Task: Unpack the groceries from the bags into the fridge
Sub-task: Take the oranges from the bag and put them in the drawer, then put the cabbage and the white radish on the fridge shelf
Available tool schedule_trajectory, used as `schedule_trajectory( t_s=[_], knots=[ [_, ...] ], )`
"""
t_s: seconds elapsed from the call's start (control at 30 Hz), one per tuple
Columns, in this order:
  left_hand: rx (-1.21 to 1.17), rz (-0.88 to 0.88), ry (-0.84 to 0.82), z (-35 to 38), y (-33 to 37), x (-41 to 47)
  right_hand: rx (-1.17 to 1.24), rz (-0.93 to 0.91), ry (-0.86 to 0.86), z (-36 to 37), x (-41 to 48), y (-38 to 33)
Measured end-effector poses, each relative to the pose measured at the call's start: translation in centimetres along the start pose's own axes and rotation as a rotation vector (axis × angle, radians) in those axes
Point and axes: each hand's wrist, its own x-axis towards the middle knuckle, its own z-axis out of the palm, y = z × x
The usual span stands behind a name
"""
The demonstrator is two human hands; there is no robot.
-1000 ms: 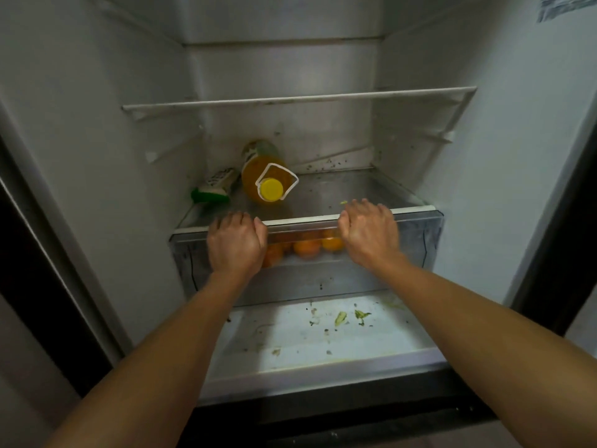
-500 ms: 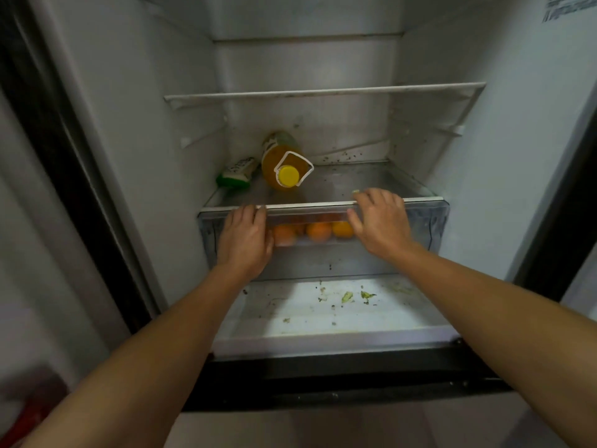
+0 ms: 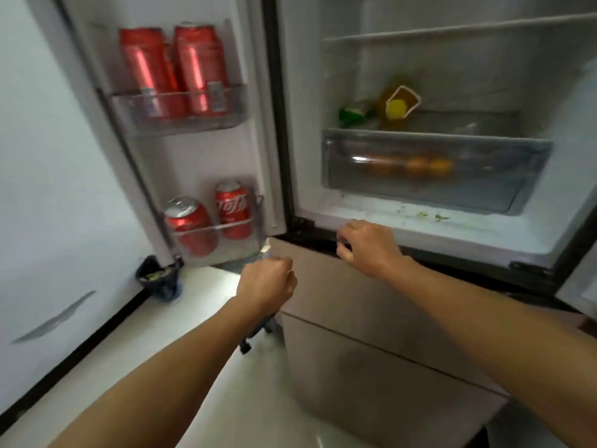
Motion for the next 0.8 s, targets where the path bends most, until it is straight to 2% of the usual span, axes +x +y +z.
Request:
schedule_trajectory(
  t_s=[0.13, 0.27, 0.53, 0.63, 0.8],
  knots=[
    [0.109, -0.151, -0.157, -0.8, -5.4, -11.1, 0.048, -0.193, -0.074, 2.1, -1.9, -9.8],
    [0.149, -0.416, -0.226, -2.2, -12.9, -22.0, 0.158, -0.387, -0.119, 3.2, -2.8, -21.0],
    [0.151, -0.873, -0.294, -8.3, -25.5, -45.5, 0.251, -0.753, -0.145, 3.4, -6.5, -47.0],
    [0.087, -1.011, -0.279, -11.1, -29.8, -54.9, 0.300, -0.848, -0.149, 3.0, -8.9, -58.1],
    [0.152, -1.186, -0.261, -15.7, -37.4, -68.6, 0.391, -0.989, -0.174, 1.8, -13.1, -75.3]
  ],
)
